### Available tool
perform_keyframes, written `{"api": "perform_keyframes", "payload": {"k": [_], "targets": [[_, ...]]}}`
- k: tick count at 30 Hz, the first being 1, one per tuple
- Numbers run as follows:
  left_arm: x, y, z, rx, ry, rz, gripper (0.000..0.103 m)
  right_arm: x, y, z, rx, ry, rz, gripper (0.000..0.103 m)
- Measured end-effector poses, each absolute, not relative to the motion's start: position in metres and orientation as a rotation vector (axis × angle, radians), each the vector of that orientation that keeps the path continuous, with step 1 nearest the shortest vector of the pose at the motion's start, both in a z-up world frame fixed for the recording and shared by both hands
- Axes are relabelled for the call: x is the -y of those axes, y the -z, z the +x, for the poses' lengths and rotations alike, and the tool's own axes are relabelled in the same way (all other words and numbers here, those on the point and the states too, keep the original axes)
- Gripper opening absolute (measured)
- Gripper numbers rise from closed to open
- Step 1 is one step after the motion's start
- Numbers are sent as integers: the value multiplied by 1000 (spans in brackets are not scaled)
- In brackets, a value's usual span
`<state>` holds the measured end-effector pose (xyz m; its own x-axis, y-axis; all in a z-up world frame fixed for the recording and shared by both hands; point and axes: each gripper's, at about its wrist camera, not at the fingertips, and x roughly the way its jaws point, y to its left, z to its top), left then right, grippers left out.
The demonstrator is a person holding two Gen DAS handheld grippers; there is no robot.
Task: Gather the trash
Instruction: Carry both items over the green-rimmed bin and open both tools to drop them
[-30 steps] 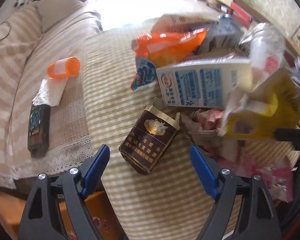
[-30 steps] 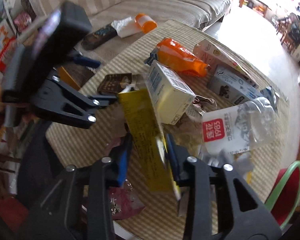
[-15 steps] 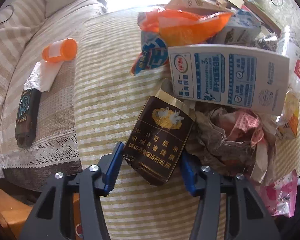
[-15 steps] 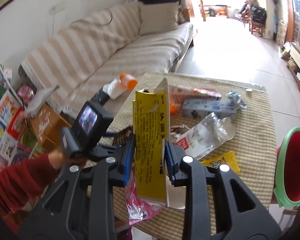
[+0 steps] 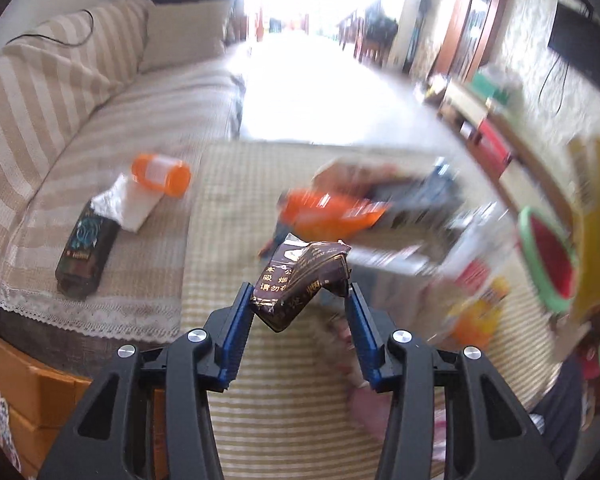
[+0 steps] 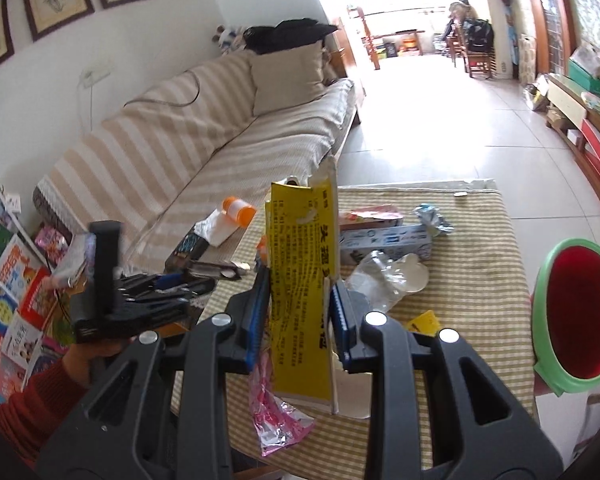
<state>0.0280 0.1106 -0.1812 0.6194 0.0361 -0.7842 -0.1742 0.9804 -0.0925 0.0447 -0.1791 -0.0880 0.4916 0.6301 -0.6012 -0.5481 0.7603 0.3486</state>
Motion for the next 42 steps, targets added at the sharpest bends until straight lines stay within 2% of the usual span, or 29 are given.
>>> {"api": "perform_keyframes", "payload": {"k": [6, 13, 24, 36, 37, 38, 40, 42], "targets": [[-82, 141, 29, -789, -53, -221, 44, 210, 82, 51, -743, -640, 162, 29], [-38, 125, 43, -763, 42, -227, 44, 260, 91, 67, -739, -488, 191, 29], [46, 125, 70, -796, 228, -186, 44, 357, 138, 113, -778, -142, 165, 29], [181, 145, 134, -869, 507, -129, 44, 447, 170, 133, -790, 14, 220, 30], [194, 146, 141, -873, 527, -127, 44, 455, 171, 136, -796, 23, 224, 32], [204, 147, 148, -877, 546, -127, 45, 461, 173, 138, -808, 47, 223, 52], [229, 148, 164, -889, 581, -111, 47, 473, 174, 132, -793, 126, 244, 80], [249, 148, 174, -885, 589, -80, 49, 483, 171, 118, -765, 159, 272, 80]]}}
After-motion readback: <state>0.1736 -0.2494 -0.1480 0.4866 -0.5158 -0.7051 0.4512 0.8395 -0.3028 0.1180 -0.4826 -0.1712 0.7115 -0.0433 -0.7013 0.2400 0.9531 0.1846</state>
